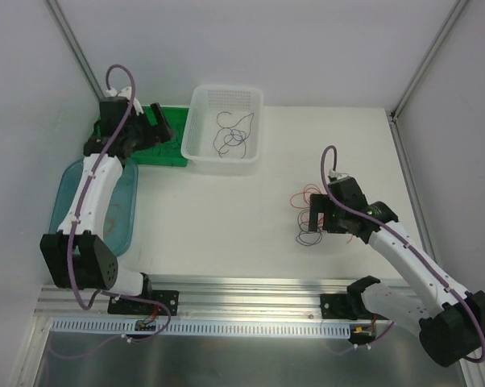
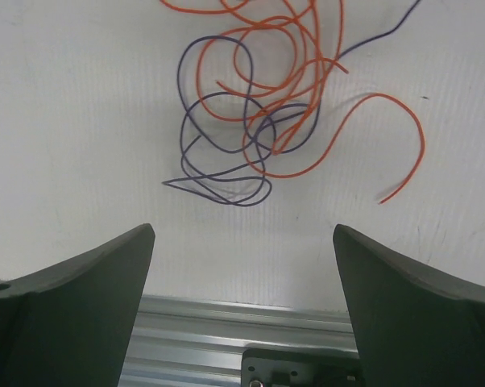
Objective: Untangle the cables
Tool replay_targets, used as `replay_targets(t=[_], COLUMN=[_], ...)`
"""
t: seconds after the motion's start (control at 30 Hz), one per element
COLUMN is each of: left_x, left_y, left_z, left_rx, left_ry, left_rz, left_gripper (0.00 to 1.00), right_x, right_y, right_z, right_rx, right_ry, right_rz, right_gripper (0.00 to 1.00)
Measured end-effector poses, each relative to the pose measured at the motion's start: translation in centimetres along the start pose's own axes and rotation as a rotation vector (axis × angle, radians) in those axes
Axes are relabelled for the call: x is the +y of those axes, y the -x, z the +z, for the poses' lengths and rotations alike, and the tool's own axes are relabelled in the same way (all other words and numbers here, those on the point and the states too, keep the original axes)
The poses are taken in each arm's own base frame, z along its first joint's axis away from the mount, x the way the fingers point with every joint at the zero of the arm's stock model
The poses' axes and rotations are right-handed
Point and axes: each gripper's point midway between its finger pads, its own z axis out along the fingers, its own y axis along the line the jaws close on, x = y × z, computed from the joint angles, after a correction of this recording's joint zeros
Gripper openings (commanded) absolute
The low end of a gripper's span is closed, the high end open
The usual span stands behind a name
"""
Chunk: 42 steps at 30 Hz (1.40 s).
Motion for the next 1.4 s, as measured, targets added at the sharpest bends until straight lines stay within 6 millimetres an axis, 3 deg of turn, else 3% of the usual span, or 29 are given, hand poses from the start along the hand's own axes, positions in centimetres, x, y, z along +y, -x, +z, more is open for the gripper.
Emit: replay_targets(t=[0.13, 0.23, 0.4, 0.53, 0.63, 0.73, 0.87, 0.97, 1.07, 1.23, 1.4], left_x=[-5.9, -8.7, -10.0, -9.4, -8.9, -8.4, -8.5, -8.5, -9.0, -11.3, -14.5], left_y=[-6.0, -11.3, -17.8, -22.1, -23.8, -24.3, -24.1, -24.6, -25.5, -26.4, -27.5], left_z=[-3.4, -6.1, -9.5, -11.4, -12.2, -12.7, -13.0, -12.7, -12.2, -11.3, -9.8], left_rx=[0.07, 0.141, 0.221, 0.279, 0.294, 0.284, 0.274, 0.298, 0.348, 0.422, 0.459], left_ry=[-0.166, -0.266, -0.35, -0.382, -0.39, -0.391, -0.397, -0.389, -0.381, -0.387, -0.376], left_rz=[0.053, 0.085, 0.081, 0.049, 0.017, -0.007, -0.026, -0.023, -0.003, 0.05, 0.093], left_gripper=[0.98, 0.97, 0.97, 0.97, 0.96, 0.96, 0.96, 0.96, 0.96, 0.94, 0.91], right_x=[-1.7, -1.6, -0.8, 1.6, 4.5, 8.9, 15.3, 17.5, 16.0, 11.6, 6.3], right_y=[0.0, -0.6, -1.9, -3.4, -4.0, -4.4, -5.2, -4.4, -2.7, 1.5, 4.6], right_z=[1.2, 2.5, 5.6, 8.3, 9.0, 8.9, 7.1, 5.4, 3.9, 1.6, 1.7], right_rx=[0.037, 0.074, 0.148, 0.231, 0.256, 0.264, 0.274, 0.234, 0.169, 0.033, -0.039], right_ry=[-0.045, -0.035, -0.012, 0.04, 0.084, 0.179, 0.308, 0.363, 0.323, 0.239, 0.139], right_rz=[0.073, 0.094, 0.1, 0.076, 0.015, -0.038, -0.157, -0.194, -0.185, -0.107, 0.038], right_gripper=[0.93, 0.9, 0.84, 0.82, 0.8, 0.8, 0.8, 0.8, 0.8, 0.79, 0.77])
